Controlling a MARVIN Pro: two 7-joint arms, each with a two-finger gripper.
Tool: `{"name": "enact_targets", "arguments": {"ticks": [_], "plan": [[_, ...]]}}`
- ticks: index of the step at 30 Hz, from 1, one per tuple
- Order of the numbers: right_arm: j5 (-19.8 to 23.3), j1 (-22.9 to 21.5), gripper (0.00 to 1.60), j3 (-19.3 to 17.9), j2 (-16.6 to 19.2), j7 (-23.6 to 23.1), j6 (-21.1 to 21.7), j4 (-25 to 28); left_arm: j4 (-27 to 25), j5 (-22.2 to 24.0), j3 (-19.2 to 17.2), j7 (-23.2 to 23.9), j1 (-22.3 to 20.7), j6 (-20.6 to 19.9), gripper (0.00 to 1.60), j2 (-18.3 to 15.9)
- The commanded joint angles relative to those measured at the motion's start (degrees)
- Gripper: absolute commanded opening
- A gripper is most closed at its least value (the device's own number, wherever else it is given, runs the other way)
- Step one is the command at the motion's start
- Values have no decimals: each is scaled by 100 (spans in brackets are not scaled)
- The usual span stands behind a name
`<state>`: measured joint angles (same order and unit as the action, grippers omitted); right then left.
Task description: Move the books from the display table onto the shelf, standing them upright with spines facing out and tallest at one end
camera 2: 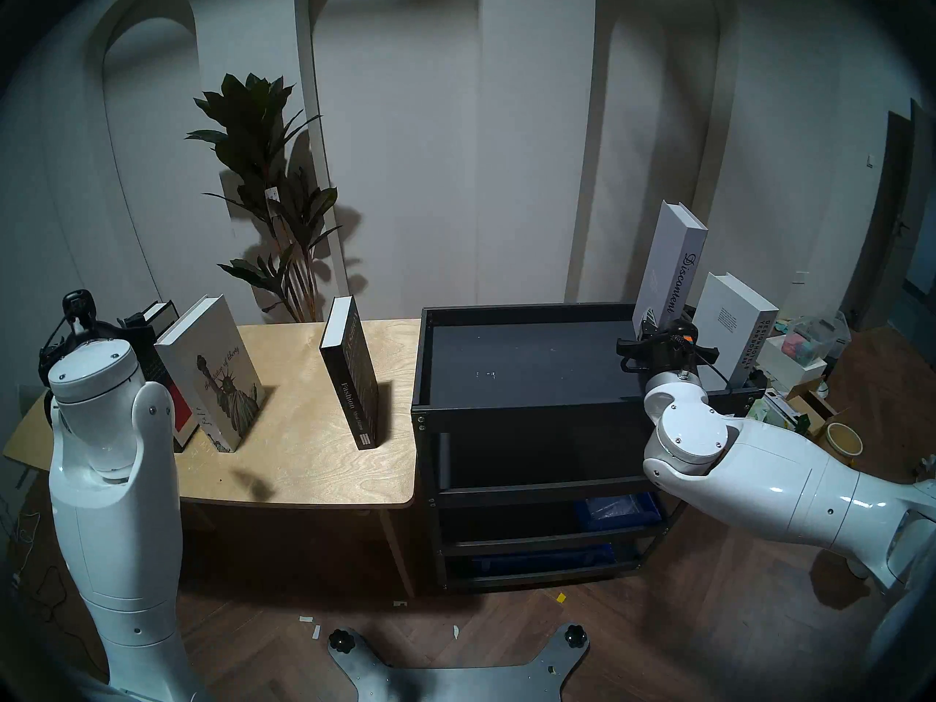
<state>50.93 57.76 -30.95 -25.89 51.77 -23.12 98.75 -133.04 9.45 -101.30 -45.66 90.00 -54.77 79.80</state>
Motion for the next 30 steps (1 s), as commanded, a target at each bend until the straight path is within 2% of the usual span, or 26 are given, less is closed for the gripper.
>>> {"name": "enact_targets", "arguments": {"ticks": [1, 11, 19, 30], "plan": [[-48, -185, 0, -184, 647, -518, -125, 433, -200, -106, 141, 142, 345, 105, 160, -282], [153, -15, 0, -89, 1286, -1299, -185, 793, -354, -213, 296, 284, 623, 201, 160, -480], [454, 81, 0, -110, 1588, -1699, -298, 510, -455, -300, 444, 387, 870, 275, 160, -623], [949, 203, 0, -112, 1775, -2360, -494, -119, -610, -472, 767, 551, 1238, 459, 160, -907]]}}
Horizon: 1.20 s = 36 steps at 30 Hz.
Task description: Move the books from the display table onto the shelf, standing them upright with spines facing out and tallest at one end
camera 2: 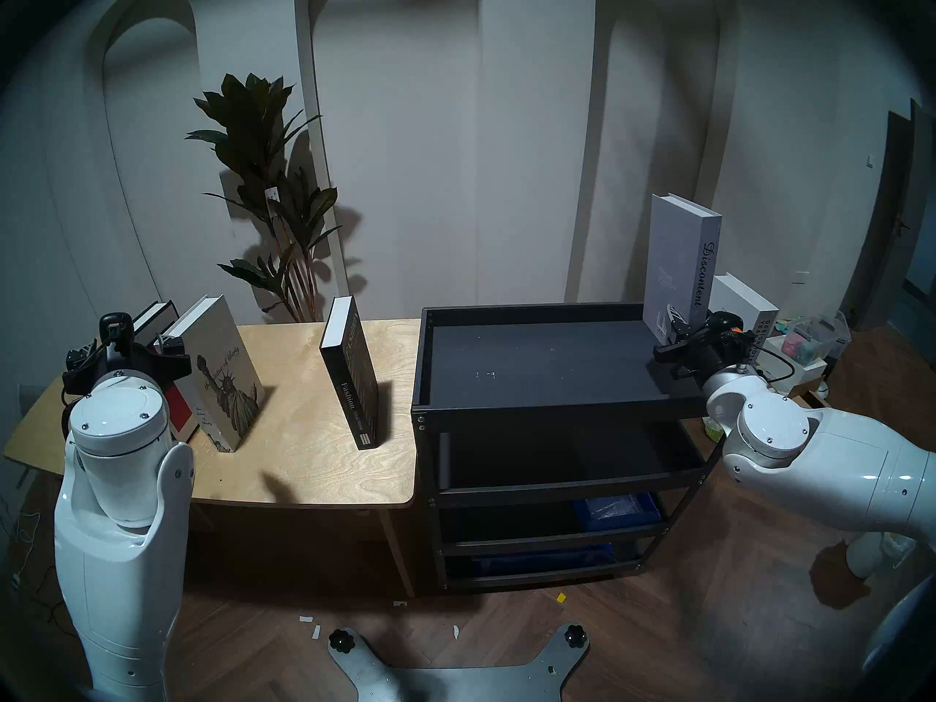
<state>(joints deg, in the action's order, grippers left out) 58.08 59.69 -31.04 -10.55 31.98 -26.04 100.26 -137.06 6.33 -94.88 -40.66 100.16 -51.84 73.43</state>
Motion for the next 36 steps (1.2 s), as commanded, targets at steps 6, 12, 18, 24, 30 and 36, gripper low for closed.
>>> {"name": "enact_targets", "arguments": {"ticks": [6, 12, 18, 24, 30, 36], "plan": [[570, 8, 0, -123, 310, -1106, -313, -434, -294, -345, 268, 116, 499, 342, 160, -511], [929, -68, 0, -150, 348, -1793, -308, -523, -294, -519, 337, 150, 731, 519, 160, -717], [1273, -167, 0, -194, 306, -2413, -240, -642, -255, -719, 370, 169, 955, 766, 160, -934], [1591, -270, 0, -237, 60, -3052, -147, -997, -108, -925, 368, 181, 1207, 1166, 160, -1161], [1882, -301, 0, -240, -260, -3652, -247, -1541, 127, -1111, 292, 149, 1456, 1719, 160, -1357], [1800, -233, 0, -218, -678, -3827, -863, -2068, 388, -1224, 190, 125, 1588, 2365, 160, -1514]]}}
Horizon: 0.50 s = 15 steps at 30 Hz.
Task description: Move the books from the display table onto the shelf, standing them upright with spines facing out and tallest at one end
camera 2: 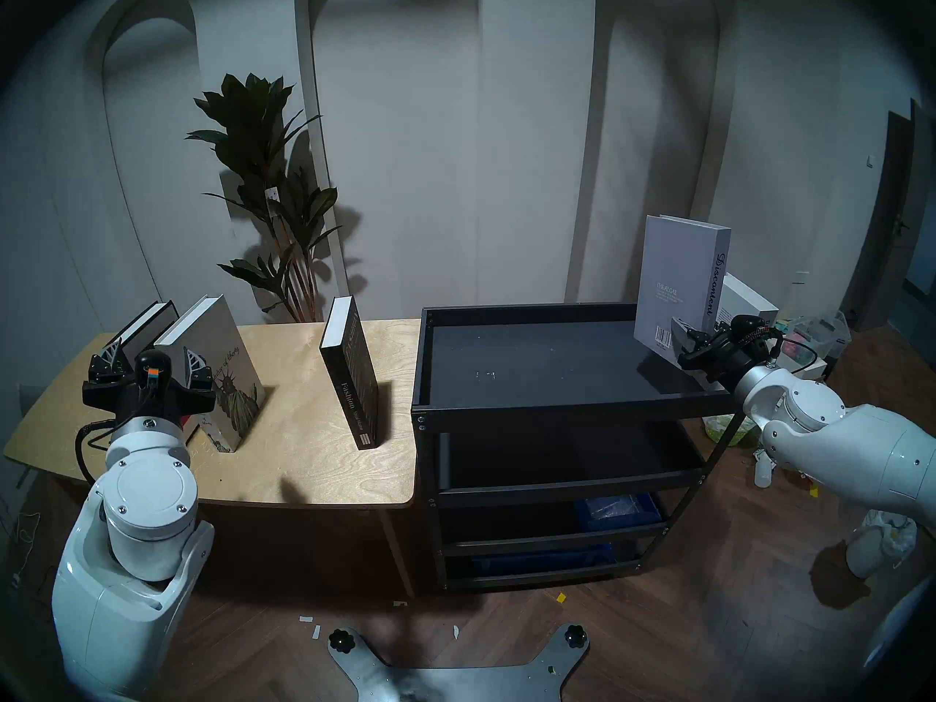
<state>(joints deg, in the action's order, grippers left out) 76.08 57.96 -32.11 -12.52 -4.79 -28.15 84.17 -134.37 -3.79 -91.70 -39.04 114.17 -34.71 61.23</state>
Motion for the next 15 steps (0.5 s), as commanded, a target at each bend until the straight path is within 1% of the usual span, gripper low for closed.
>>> {"name": "enact_targets", "arguments": {"ticks": [1, 2, 4, 5, 7, 8, 9, 10, 11, 13, 15], "plan": [[19, -47, 0, -143, -511, -154, -606, -472, 155, -209, -129, -35, 170, 641, 160, -308], [-98, -43, 0, -133, -534, -79, -698, -492, 207, -208, -143, -30, 180, 747, 160, -320], [-115, -42, 0, -99, -606, -80, -930, -575, 304, -214, -178, -29, 215, 1012, 160, -350], [-154, -60, 0, -93, -683, -95, -991, -684, 373, -225, -211, -32, 259, 1279, 160, -368], [-174, -94, 0, -94, -794, -108, -1010, -836, 404, -202, -213, -27, 224, 1246, 160, -387], [-174, -94, 0, -94, -794, -108, -1010, -836, 404, -202, -213, -27, 224, 1246, 160, -387], [-195, -112, 0, -94, -846, -132, -1036, -909, 455, -206, -233, -23, 242, 1413, 160, -398], [-306, -156, 0, -75, -937, -160, -1031, -1002, 533, -199, -253, -7, 248, 1602, 160, -414], [-306, -156, 0, -75, -937, -160, -1031, -1002, 533, -199, -253, -7, 248, 1602, 160, -414], [-445, -218, 0, -64, -1073, -119, -1021, -1122, 593, -164, -272, 19, 248, 1722, 160, -430], [-469, -241, 0, -66, -1117, -127, -1007, -1176, 613, -159, -284, 22, 256, 1763, 160, -437]]}}
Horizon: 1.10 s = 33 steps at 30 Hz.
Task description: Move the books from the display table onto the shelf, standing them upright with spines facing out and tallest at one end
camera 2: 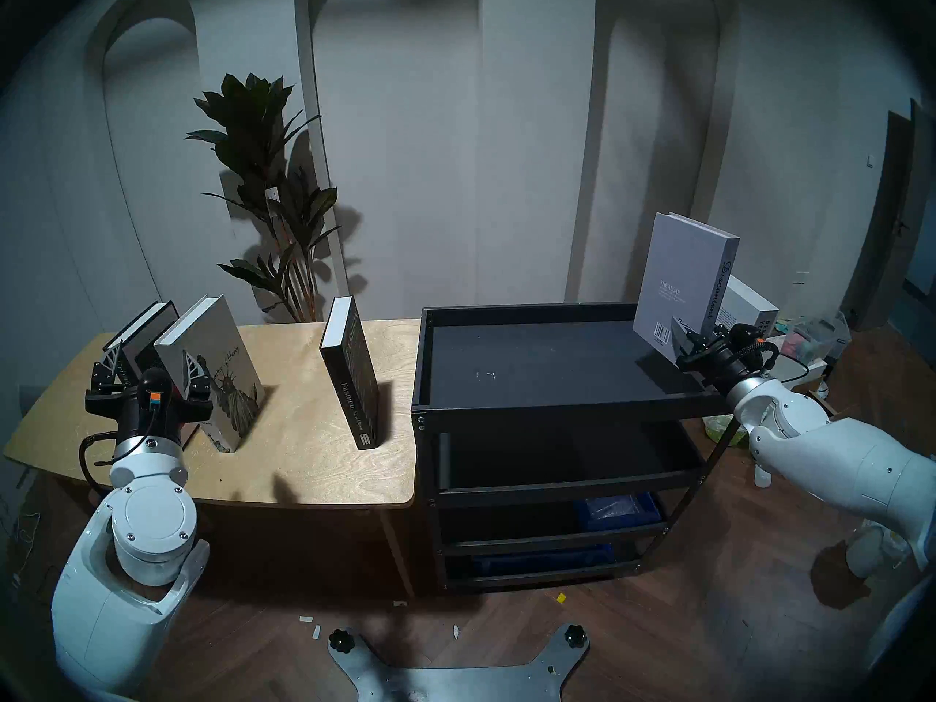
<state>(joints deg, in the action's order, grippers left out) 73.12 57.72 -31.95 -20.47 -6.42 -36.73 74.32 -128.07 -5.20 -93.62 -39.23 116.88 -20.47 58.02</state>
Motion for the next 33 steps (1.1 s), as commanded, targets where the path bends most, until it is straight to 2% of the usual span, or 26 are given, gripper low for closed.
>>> {"name": "enact_targets", "arguments": {"ticks": [1, 6, 16, 33], "plan": [[-217, -278, 0, -91, -418, 25, -88, -330, 31, 14, -149, 56, 14, 420, 160, -131], [-371, -425, 0, -73, -645, -28, 73, -730, 113, 77, -266, 95, 68, 543, 160, -154], [-397, -367, 0, -7, -957, -256, 21, -1468, 222, 140, -359, 214, 67, 678, 160, -178], [-194, 22, 0, 75, -1141, -458, -236, -1862, 317, 99, -278, 235, 97, 778, 160, -170]]}}
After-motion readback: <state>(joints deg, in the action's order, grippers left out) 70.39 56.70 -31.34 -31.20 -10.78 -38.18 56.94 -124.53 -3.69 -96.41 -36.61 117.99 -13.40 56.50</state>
